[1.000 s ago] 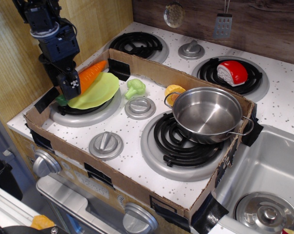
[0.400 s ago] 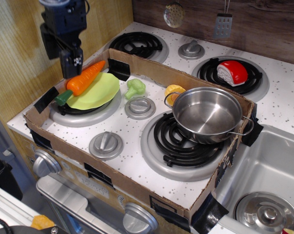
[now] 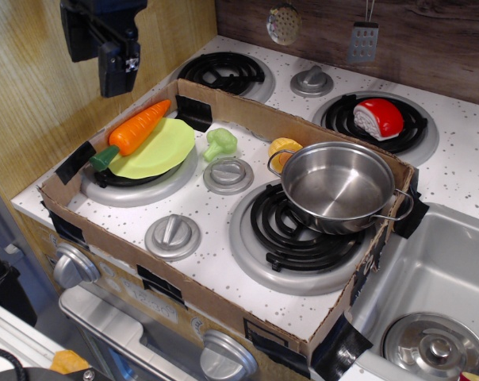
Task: Put carrot on plate
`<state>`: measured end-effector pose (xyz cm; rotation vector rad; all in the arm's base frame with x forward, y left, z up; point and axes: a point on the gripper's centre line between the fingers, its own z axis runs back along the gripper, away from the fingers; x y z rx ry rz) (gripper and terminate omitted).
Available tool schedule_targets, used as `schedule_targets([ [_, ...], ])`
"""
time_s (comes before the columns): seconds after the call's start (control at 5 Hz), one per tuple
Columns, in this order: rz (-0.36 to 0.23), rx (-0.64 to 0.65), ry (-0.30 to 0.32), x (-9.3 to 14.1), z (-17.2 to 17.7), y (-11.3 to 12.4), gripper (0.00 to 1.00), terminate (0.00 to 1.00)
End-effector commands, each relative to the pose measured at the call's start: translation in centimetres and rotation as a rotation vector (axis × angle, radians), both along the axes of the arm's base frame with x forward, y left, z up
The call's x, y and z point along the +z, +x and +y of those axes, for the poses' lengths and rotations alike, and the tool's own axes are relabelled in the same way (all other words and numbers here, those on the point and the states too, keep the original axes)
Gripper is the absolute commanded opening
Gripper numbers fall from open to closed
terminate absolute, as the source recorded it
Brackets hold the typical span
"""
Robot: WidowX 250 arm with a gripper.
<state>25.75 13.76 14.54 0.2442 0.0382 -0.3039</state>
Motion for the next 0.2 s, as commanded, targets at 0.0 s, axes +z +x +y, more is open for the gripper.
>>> schedule_targets([
  [0.0, -0.062, 0.030, -0.021, 2.08, -2.13, -0.10, 1.00, 1.00],
])
